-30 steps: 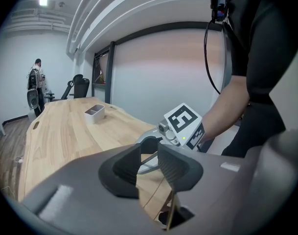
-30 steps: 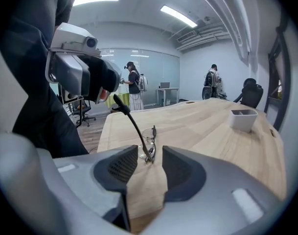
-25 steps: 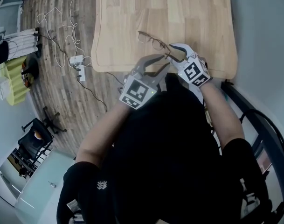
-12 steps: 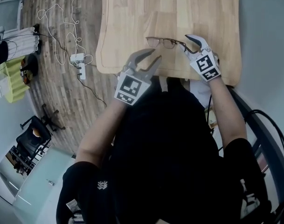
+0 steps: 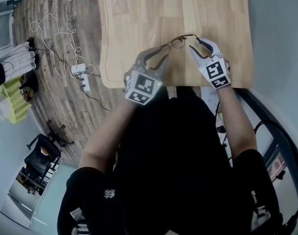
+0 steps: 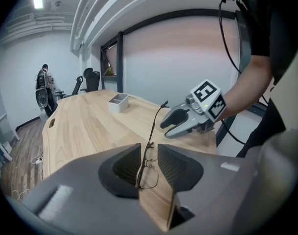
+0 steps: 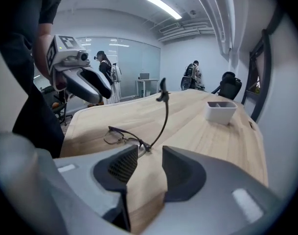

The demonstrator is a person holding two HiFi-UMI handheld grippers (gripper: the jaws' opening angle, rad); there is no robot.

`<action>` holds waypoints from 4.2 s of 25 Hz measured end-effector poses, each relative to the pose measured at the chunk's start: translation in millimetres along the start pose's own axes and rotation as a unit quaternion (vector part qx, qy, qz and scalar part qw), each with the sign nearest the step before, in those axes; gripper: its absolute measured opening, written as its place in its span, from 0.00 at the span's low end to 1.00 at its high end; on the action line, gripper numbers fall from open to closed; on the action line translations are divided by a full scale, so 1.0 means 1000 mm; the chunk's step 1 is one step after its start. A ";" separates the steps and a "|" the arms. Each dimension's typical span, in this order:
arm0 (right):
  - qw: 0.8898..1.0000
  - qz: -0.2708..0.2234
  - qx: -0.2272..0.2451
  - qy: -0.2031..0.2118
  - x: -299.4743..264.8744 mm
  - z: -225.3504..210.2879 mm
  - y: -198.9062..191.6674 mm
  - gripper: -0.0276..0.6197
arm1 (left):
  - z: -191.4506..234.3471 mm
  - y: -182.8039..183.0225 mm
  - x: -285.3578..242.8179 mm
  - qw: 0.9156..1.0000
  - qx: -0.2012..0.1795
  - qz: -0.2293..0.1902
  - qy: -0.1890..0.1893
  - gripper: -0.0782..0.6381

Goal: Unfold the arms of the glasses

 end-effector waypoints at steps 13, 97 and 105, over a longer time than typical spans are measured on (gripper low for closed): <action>0.995 0.039 -0.092 -0.015 0.015 0.024 -0.030 0.27 | 0.027 -0.007 -0.092 0.991 -0.062 0.102 -0.067 0.24; 0.978 -0.173 -0.018 0.114 0.093 0.037 0.075 0.25 | -0.019 -0.060 0.143 0.942 0.175 -0.155 0.240 0.12; 0.976 -0.200 -0.081 0.007 0.132 0.002 0.058 0.10 | -0.008 -0.023 0.164 0.933 0.154 -0.198 0.258 0.12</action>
Point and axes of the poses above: the fingertips, and each gripper's own axes: x backward along the fingers, z to its left, y out of its top, the point moved 10 cm from there along x, backward along the fingers, and after that the axes turned 12 degrees about z, right-handed, at the moved point
